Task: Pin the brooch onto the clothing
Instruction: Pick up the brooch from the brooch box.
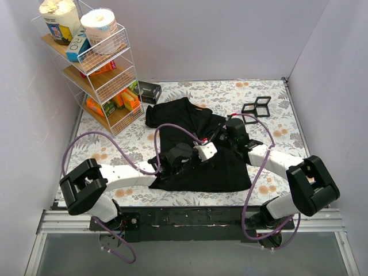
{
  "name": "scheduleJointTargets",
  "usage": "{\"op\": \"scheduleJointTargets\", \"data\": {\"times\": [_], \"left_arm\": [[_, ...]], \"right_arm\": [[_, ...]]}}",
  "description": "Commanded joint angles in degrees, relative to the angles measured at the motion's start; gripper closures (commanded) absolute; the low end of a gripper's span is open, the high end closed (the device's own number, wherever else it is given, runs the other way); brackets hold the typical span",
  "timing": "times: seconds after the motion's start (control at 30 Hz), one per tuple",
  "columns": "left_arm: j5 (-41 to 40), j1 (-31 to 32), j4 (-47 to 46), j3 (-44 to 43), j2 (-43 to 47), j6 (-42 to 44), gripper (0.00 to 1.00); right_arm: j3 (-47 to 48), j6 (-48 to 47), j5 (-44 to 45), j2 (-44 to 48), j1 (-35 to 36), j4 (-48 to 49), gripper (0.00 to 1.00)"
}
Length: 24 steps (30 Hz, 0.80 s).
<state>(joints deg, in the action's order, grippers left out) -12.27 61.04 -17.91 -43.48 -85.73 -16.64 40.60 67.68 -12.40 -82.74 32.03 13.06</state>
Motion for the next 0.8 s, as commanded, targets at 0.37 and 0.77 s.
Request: {"op": "scheduleJointTargets", "data": {"times": [0.37,0.77], "left_arm": [[40.0,-27.0,4.6,-11.0,8.6,-34.4,0.02],[74.8,-35.7,-14.3,-11.7,1.4,-55.4,0.02]], "right_arm": [[0.5,-20.4,-12.0,9.5,-8.4,12.6,0.99],[2.5,-29.6,-24.2,14.8,-8.4,17.8,0.99]]}}
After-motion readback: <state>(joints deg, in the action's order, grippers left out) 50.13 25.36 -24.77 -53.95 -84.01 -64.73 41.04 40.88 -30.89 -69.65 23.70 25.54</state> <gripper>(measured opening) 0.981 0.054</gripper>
